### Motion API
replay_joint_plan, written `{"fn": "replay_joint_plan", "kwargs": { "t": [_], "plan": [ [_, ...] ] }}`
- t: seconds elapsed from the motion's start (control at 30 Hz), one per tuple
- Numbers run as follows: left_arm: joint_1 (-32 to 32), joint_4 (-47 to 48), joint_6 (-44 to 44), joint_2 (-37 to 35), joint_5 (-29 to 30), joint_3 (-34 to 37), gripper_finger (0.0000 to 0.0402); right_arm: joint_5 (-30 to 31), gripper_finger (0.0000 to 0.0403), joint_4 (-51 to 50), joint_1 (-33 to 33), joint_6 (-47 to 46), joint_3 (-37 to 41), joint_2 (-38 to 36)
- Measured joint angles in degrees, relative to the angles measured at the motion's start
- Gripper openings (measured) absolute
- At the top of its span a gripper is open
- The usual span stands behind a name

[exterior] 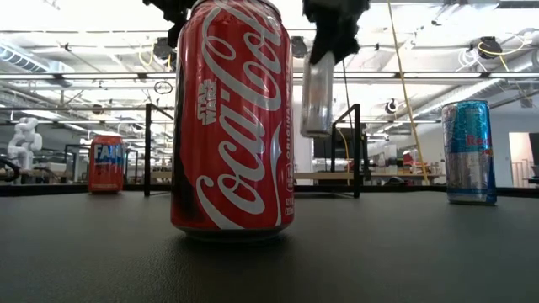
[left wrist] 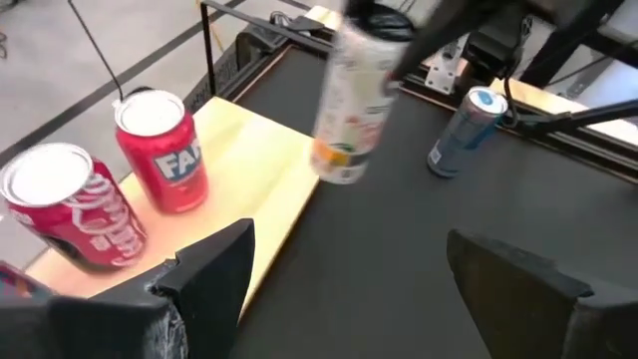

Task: Place canned beverage on shelf
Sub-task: Put the white-yellow soda can on the shelf

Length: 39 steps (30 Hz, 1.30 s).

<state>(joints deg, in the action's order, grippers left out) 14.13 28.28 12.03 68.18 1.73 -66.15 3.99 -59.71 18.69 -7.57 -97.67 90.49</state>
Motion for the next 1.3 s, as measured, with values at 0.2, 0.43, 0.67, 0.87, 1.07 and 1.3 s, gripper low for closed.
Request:
{"fn": "replay_joint_plan", "kwargs": {
  "t": [0.2, 0.43, 0.67, 0.87, 1.07, 1.3],
  "plan": [
    [6.1, 1.3, -6.5, 0.0, -4.3, 0.0, 0.0331, 0.3, 0.0240, -0.4, 5.7, 5.7, -7.7, 8.1],
    [12.7, 4.6, -11.9, 0.0, -9.0, 0.0, 0.0331, -4.4, 0.0240, -2.2, 12.6, 11.2, -13.6, 16.1],
    [16.8, 9.7, -16.2, 0.0, -9.1, 0.0, 0.0331, -4.2, 0.0240, -1.1, 17.7, 13.2, -13.6, 18.9],
    [19.4, 10.4, -19.0, 0.0, -9.1, 0.0, 0.0331, -5.5, 0.0240, 3.7, 19.3, 13.2, -13.6, 18.9],
    [21.9, 9.7, -22.0, 0.0, -9.1, 0.0, 0.0331, -7.0, 0.0240, 2.5, 19.6, 13.1, -12.3, 18.9],
    [24.2, 7.7, -23.0, 0.0, -9.1, 0.0, 0.0331, -7.0, 0.0240, 4.8, 19.5, 13.2, -10.1, 18.9]
  ]
}}
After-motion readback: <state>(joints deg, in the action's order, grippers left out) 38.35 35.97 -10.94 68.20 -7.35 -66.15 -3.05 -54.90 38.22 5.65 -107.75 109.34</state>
